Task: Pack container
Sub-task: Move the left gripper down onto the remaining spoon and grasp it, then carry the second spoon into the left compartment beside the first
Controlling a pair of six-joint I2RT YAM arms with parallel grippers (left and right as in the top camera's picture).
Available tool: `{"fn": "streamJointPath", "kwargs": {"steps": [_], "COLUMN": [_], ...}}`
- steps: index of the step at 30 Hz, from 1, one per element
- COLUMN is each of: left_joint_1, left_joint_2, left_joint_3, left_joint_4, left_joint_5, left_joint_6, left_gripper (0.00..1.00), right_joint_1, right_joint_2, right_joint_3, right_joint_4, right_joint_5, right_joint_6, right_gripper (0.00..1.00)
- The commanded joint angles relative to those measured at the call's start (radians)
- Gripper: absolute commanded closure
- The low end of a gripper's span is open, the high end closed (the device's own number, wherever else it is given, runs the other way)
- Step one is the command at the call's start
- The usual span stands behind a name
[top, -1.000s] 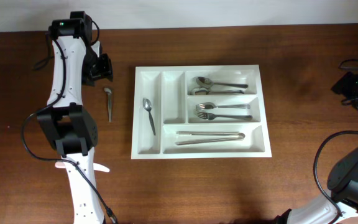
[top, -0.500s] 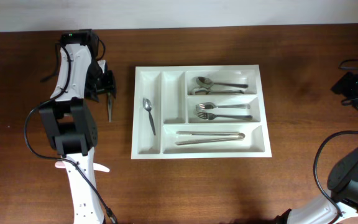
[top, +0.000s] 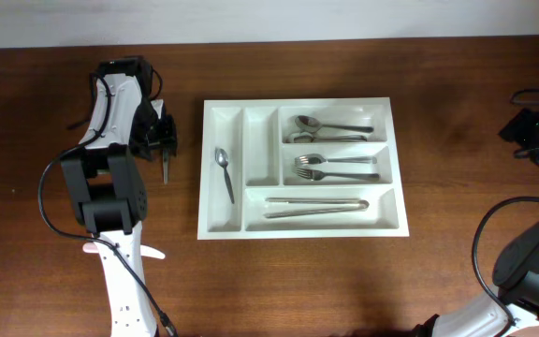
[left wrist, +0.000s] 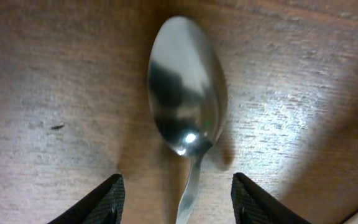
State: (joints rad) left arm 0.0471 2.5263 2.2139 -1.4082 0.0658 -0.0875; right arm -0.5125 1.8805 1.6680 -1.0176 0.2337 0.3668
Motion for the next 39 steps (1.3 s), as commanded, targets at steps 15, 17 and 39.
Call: {"fn": "streamJointPath", "kwargs": {"steps": [15,17,39], "left_joint_1": [0.001,0.001,-0.023], "left_joint_2": [-0.032,-0.032,-0.032], "left_joint_3": [-0.005,-0.005,-0.079], "left_joint_4": [0.047,0.053,0.071], "left_joint_5": [-0.011,-0.011,-0.067], "left_joint_6": [0.13,0.13,0.13], "left_gripper": [0.43,0.43,0.44], "right_joint_1": [0.002,0.002,0.002], "right_joint_2": [0.003,0.003,0.003], "right_joint_3": [0.017,0.017,0.017], "right_joint_4": [0.0,0.0,0.0], "right_joint_5": [0.002,0.002,0.002], "right_joint_6": [0.004,0.004,0.004], "right_gripper": [0.01,0.01,0.01]}}
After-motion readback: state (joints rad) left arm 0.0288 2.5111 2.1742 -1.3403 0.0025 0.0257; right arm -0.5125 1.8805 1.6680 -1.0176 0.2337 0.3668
